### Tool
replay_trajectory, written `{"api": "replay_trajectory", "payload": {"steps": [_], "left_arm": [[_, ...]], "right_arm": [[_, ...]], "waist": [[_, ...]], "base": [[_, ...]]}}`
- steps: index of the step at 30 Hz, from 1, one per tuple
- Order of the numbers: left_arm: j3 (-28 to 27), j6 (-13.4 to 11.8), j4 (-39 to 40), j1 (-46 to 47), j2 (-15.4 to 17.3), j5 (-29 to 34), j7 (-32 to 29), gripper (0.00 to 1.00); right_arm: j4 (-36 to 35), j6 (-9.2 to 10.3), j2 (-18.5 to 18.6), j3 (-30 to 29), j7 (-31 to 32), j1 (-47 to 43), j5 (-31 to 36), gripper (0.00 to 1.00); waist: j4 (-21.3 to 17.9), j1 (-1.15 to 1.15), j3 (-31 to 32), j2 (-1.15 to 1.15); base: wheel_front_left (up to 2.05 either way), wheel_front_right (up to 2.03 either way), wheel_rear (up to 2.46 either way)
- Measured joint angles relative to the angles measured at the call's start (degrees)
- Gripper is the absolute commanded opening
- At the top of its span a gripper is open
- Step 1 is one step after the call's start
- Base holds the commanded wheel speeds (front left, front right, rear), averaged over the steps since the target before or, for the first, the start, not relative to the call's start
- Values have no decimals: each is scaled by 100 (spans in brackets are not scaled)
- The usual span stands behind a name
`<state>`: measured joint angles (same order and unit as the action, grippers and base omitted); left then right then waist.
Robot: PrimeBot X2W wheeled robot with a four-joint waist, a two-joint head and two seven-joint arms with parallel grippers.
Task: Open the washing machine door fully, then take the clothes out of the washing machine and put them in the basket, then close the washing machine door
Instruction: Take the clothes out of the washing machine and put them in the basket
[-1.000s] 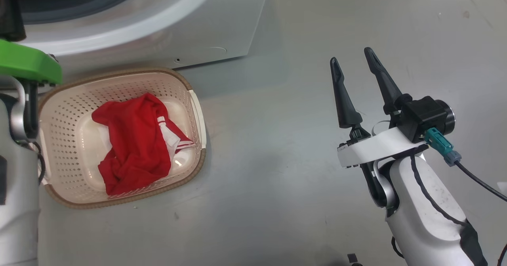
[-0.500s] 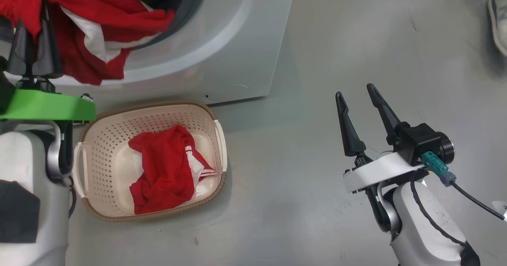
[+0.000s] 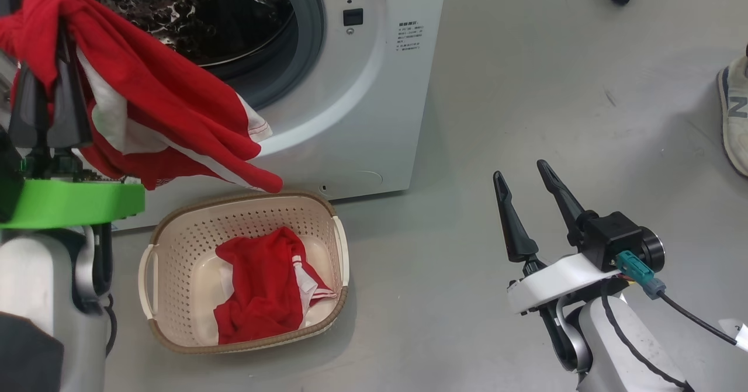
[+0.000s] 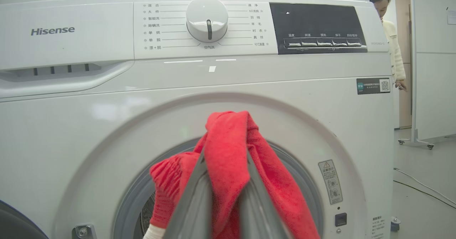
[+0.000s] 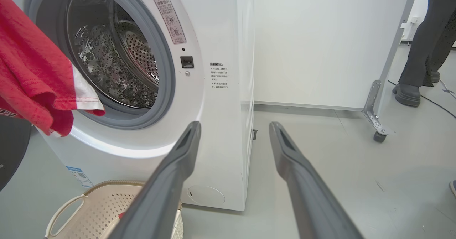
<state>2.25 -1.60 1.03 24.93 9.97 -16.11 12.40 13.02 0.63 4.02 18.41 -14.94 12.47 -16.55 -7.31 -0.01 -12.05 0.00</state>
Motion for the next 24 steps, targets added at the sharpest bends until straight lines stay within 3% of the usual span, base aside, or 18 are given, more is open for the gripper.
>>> {"api": "replay_trajectory", "payload": {"steps": [13,24], "left_arm": [[155,-170,279,-1123,-151,5,-426,0],[111,-323,-182,-1885,-363,-52,-576,0]], "right_arm": [[-20,-5,-2,-33,0,-154,42,100],[-167,-108,-29,92,0,-179,119,100]], "waist": [[-21,0,230,0],[-167,0,144,0]], "base": [[0,0,0],[0,0,0]]}}
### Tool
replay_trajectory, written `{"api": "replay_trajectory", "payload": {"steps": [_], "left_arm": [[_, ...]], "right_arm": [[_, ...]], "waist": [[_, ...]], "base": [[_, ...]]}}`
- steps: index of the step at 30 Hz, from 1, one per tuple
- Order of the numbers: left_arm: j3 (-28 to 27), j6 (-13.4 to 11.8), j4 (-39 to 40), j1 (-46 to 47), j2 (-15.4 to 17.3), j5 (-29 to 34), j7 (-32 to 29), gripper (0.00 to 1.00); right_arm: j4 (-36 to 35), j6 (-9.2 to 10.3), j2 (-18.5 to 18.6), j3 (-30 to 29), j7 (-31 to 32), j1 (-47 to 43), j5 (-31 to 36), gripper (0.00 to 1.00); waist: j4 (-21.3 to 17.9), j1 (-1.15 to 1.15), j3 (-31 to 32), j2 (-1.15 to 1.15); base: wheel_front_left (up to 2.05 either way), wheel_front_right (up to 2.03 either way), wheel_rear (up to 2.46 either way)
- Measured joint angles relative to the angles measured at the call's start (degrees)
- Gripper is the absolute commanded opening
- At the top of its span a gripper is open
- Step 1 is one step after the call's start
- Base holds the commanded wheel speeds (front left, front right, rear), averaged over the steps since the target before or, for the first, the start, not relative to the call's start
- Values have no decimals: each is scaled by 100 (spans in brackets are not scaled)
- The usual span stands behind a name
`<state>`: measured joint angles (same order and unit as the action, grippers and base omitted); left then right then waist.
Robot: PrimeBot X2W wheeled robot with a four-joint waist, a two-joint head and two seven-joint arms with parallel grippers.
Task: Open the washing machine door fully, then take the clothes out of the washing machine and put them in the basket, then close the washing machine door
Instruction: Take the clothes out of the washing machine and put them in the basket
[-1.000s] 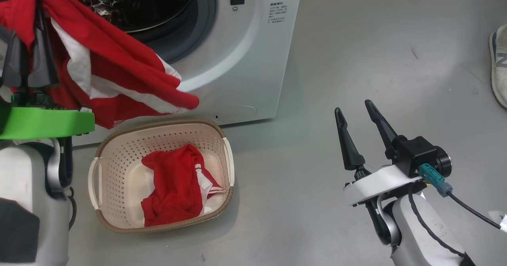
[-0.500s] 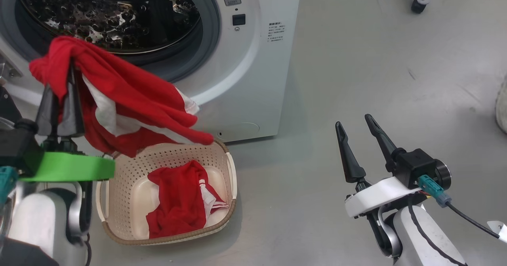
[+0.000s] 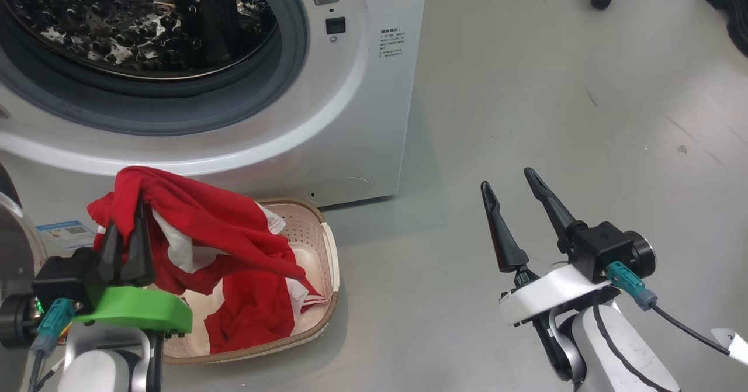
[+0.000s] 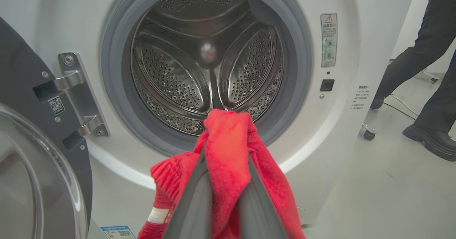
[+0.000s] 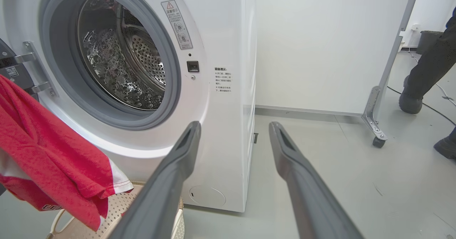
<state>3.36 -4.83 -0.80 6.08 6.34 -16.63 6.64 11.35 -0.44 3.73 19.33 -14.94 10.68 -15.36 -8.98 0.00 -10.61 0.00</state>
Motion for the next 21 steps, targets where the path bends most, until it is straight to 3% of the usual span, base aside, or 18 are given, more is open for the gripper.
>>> {"api": "replay_trajectory", "payload": {"steps": [8,21], "left_arm": [[-125,-25,-325,-39,-8,-1,76,0],[-253,-49,-1604,114,-116,-318,103,0]], "right_arm": [[-100,-45,-23,147,0,-34,37,100],[-403,16,-33,43,0,-38,35,100]], "waist": [[-191,0,-114,0],[-430,0,-582,0]], "base": [[0,0,0],[0,0,0]]}}
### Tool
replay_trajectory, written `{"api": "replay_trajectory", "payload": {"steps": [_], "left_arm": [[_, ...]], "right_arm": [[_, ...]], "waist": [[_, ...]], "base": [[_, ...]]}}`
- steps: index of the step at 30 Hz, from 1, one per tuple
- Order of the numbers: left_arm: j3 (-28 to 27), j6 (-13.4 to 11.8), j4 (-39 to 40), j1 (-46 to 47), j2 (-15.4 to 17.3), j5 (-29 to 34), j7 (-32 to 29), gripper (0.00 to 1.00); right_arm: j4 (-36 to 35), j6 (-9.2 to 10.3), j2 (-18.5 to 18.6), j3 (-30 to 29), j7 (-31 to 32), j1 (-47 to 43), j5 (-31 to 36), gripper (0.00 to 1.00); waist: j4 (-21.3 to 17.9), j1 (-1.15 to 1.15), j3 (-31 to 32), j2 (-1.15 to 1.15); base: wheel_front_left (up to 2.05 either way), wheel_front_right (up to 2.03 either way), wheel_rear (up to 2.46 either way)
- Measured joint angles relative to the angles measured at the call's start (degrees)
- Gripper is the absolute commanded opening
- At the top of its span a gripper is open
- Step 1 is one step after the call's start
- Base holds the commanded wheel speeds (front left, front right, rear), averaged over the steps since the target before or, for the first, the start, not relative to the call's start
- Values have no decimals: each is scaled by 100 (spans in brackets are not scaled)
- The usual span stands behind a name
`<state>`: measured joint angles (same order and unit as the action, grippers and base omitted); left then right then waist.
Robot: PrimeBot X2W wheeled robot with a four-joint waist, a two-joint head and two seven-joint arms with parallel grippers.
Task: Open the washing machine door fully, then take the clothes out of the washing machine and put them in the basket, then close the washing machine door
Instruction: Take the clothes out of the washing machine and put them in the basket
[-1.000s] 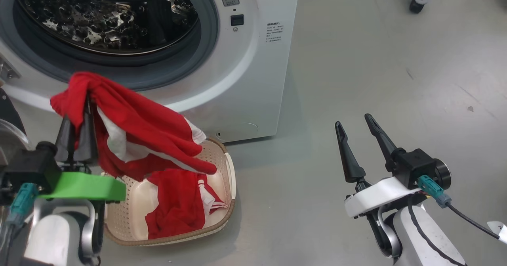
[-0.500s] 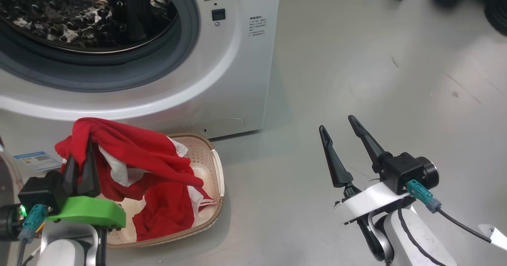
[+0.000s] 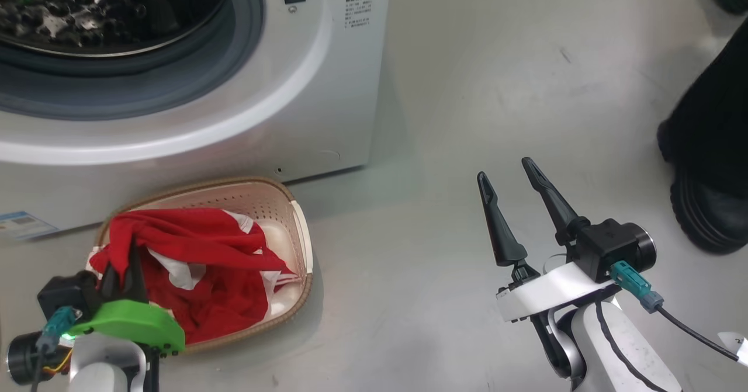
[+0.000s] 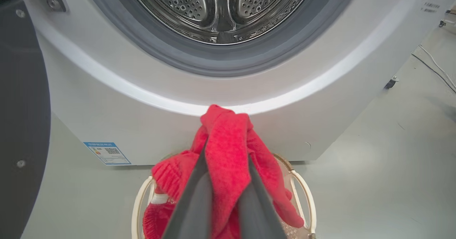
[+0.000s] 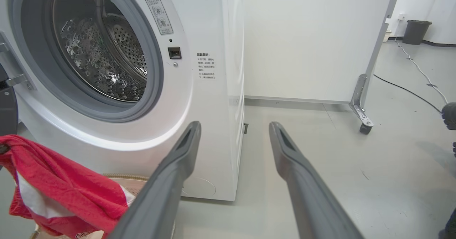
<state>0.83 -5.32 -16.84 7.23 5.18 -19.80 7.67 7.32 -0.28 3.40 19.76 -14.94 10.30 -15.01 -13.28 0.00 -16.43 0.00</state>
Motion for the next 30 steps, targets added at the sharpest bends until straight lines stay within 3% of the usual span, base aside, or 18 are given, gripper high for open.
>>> {"api": "replay_trajectory", "payload": {"steps": [9,20,30], "left_arm": [[-116,10,-887,808,-10,-193,-108,0],[-255,16,-1619,1562,252,-229,-379,0],[-337,58,-2253,2128,504,-288,-668,0]], "right_arm": [[-271,41,-14,65,0,154,1,100],[-593,41,-30,203,0,437,-9,100],[-989,152,-37,478,0,831,-561,100]], "waist": [[-77,0,-625,0],[-272,0,-1409,0],[-566,1,-2187,0]], "base": [[0,0,0],[0,0,0],[0,0,0]]}}
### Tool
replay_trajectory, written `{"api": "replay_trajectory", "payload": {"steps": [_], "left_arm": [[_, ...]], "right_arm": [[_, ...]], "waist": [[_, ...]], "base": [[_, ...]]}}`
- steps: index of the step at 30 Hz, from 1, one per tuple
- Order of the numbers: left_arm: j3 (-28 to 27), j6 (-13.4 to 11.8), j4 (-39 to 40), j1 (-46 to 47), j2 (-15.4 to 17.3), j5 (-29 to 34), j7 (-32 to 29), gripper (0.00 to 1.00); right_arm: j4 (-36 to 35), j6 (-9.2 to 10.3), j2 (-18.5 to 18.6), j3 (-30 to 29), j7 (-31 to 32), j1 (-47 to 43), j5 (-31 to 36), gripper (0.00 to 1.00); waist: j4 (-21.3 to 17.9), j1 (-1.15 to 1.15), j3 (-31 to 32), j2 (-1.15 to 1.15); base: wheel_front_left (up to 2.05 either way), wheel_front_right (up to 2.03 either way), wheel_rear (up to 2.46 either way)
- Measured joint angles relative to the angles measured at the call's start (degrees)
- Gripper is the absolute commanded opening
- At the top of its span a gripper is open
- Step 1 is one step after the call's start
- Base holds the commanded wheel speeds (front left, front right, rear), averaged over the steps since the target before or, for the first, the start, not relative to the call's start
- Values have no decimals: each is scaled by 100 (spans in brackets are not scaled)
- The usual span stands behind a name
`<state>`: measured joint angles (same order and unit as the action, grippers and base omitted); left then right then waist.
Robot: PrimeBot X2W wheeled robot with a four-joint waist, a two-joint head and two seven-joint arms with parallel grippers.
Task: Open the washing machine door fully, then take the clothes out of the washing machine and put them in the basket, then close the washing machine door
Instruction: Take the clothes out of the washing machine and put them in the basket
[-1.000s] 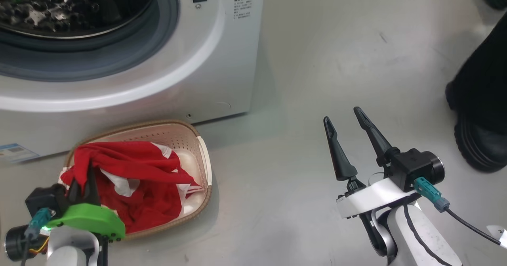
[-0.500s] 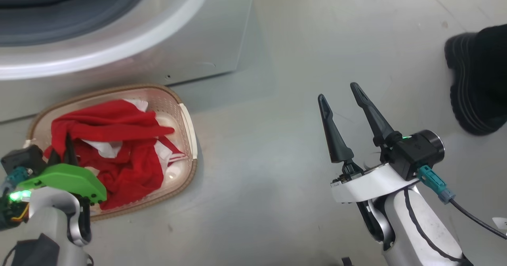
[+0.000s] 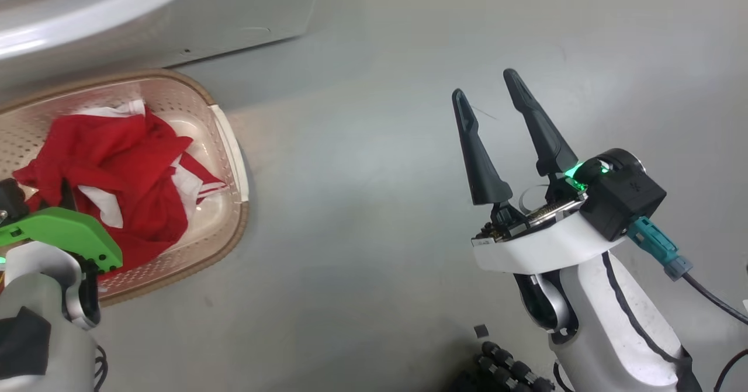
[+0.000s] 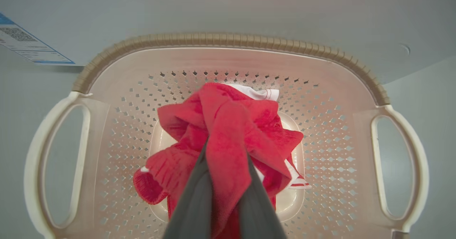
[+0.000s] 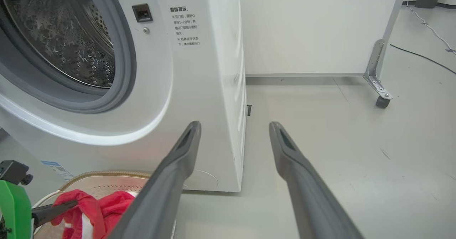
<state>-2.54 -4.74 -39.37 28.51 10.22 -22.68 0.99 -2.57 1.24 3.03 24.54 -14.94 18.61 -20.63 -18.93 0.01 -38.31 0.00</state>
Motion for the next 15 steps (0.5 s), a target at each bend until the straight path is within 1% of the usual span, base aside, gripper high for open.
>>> {"api": "replay_trajectory", "payload": {"steps": [3,7,8,9,12,13,14,15], "left_arm": [[8,45,-189,124,14,-9,-41,0],[30,93,-431,264,9,-9,-41,0],[42,112,-493,302,5,-11,-41,6],[57,152,-553,339,-9,-21,-41,13],[62,174,-787,404,-107,-94,-92,60],[59,189,-845,408,-131,-99,-88,88],[63,210,-893,409,-143,-101,-85,100],[67,231,-939,411,-151,-101,-62,100]], "right_arm": [[-29,83,-7,-3,0,58,-68,100],[-29,145,-13,-14,0,116,-99,100],[-26,156,-14,-26,0,120,-99,100],[-22,194,-19,-48,0,125,-99,100],[27,201,-19,-113,0,149,-85,100],[51,201,-20,-125,0,159,-73,100],[80,202,-20,-132,0,177,-57,100],[110,202,-20,-136,0,198,-36,100]], "waist": [[-104,0,-182,0],[-227,0,-339,0],[-250,0,-364,0],[-265,0,-380,0],[-255,0,-364,0],[-242,0,-345,0],[-226,0,-320,0],[-207,0,-289,0]], "base": [[0,0,0],[0,0,0],[0,0,0],[0,0,0],[0,0,0],[0,0,0],[0,0,0],[0,0,0]]}}
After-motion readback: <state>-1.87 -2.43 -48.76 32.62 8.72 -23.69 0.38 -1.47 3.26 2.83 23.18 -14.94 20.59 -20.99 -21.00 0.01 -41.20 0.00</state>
